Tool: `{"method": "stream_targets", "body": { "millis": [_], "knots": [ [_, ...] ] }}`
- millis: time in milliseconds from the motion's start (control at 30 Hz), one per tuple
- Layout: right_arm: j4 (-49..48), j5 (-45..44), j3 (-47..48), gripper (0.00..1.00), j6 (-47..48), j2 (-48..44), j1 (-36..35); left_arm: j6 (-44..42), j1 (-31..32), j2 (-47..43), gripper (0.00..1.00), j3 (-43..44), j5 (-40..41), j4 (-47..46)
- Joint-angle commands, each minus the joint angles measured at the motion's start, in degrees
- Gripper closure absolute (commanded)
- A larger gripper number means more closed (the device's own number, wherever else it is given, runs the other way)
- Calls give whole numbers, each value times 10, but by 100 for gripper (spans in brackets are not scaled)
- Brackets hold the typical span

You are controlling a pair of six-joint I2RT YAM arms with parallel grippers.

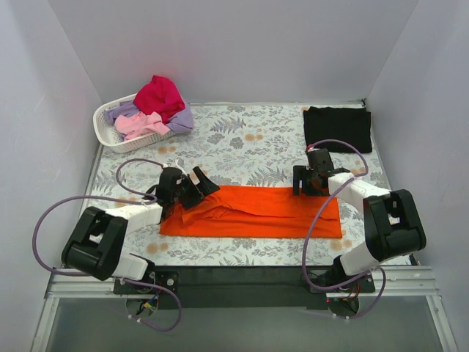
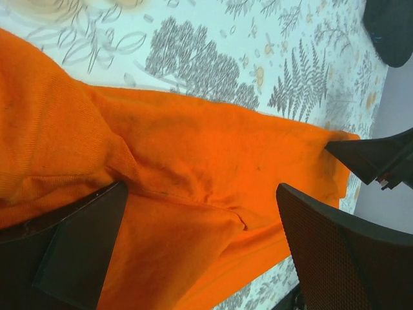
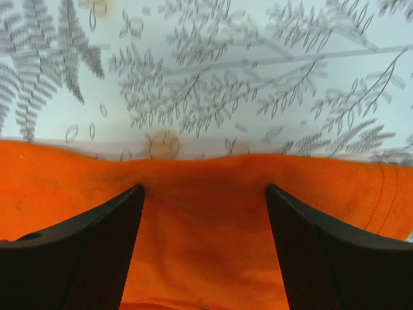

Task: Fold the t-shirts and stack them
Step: Fold the tshirt

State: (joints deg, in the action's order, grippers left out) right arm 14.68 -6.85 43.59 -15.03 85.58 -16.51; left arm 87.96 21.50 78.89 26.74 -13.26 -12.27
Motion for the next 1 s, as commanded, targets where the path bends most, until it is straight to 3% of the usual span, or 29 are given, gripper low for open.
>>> {"method": "stream_targets", "body": {
  "millis": [0, 233, 400, 567, 767, 967],
  "knots": [
    [-61, 24, 18, 30, -9, 64, 24, -33, 0, 56, 5, 12, 54, -28],
    [-78, 18, 89, 32, 3, 159, 57, -73, 1, 198, 5, 81, 66, -110],
    [-91, 40, 118, 36, 16, 146, 53, -122, 1, 239, 5, 154, 68, -113],
    [-103, -20, 111, 35, 35, 52, -6, -144, 8, 191, 5, 180, 54, -109],
    [-126, -4, 119, 36, 36, -15, -121, -144, 8, 89, 5, 177, 62, -83],
    [-140, 38, 172, 43, 24, 35, -213, -124, 4, -19, 2, 162, 205, 48]
  ]
}}
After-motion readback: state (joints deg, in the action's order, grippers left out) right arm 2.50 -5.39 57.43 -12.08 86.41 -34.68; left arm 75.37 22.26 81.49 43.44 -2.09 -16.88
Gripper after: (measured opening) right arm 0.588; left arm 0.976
